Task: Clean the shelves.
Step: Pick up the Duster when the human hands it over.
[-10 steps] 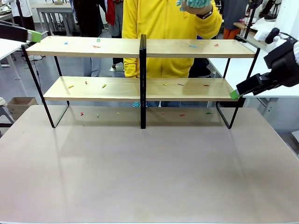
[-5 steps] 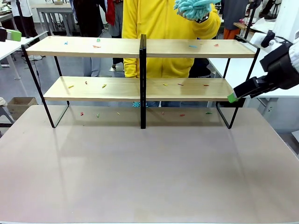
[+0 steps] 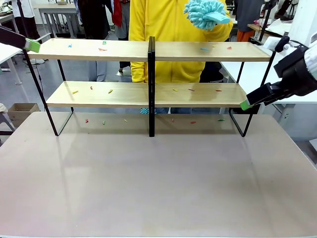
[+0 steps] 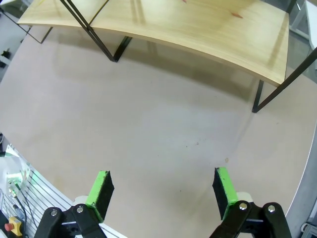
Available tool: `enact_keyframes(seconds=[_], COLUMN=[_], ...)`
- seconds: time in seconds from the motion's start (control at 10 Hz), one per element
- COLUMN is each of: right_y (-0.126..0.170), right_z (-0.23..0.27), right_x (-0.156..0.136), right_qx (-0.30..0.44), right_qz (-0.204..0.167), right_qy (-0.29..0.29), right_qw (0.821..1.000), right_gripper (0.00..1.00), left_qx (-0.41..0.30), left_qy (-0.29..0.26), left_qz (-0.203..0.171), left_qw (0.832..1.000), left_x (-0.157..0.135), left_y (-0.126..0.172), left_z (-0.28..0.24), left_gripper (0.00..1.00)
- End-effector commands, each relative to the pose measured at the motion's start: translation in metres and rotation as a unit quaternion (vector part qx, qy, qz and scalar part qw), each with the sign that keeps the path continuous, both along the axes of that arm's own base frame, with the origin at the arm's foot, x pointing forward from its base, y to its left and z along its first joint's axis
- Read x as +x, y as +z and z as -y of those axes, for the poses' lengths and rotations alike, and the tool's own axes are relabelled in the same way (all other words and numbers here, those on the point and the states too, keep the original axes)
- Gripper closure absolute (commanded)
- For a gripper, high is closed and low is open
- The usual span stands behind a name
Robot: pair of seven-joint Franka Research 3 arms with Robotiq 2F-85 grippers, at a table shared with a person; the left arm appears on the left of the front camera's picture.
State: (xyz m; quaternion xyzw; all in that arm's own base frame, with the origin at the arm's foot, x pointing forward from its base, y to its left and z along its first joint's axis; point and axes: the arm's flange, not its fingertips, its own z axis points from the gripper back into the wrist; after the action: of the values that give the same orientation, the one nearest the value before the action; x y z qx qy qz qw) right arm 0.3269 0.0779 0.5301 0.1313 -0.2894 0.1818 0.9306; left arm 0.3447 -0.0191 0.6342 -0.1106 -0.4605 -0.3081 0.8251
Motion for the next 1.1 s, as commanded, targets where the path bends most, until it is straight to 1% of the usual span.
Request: enact_keyframes(seconds=[0.0, 0.2, 0.4, 0.5, 0.6, 0.7, 0.9, 1.0], right_y=[-0.006, -0.006, -0.008, -0.009, -0.009, -0.009, -0.010, -0.011], right_z=[0.007, 0.011, 0.015, 0.015, 0.015, 0.014, 0.015, 0.016], right_x=[0.004, 0.004, 0.005, 0.005, 0.005, 0.005, 0.006, 0.007], right_qx=[0.016, 0.018, 0.021, 0.022, 0.021, 0.020, 0.022, 0.022], right_qz=[0.004, 0.002, -0.001, -0.001, -0.002, -0.002, -0.004, -0.006], right_qy=[0.011, 0.008, 0.006, 0.006, 0.006, 0.008, 0.008, 0.008], right_qw=[1.000, 1.000, 1.000, 1.000, 1.000, 1.000, 1.000, 1.000], right_gripper=[0.00, 0.00, 0.00, 0.00, 0.00, 0.00, 0.00, 0.00], left_qx=[0.014, -0.001, -0.022, -0.040, -0.066, -0.072, -0.052, -0.052], left_qy=[-0.001, -0.003, 0.002, 0.000, 0.007, 0.020, 0.035, 0.031], left_qz=[-0.028, -0.012, -0.007, 0.008, 0.031, 0.047, 0.059, 0.065], left_qw=[1.000, 1.000, 1.000, 0.999, 0.997, 0.996, 0.996, 0.996], left_x=[0.017, 0.021, 0.023, 0.020, 0.015, 0.009, -0.002, -0.008], left_y=[0.012, 0.010, 0.008, 0.009, 0.011, 0.011, 0.012, 0.013], left_z=[0.004, 0.006, 0.005, 0.003, 0.001, -0.003, -0.003, 0.003], left_gripper=[0.00, 0.00, 0.00, 0.00, 0.00, 0.00, 0.00, 0.00])
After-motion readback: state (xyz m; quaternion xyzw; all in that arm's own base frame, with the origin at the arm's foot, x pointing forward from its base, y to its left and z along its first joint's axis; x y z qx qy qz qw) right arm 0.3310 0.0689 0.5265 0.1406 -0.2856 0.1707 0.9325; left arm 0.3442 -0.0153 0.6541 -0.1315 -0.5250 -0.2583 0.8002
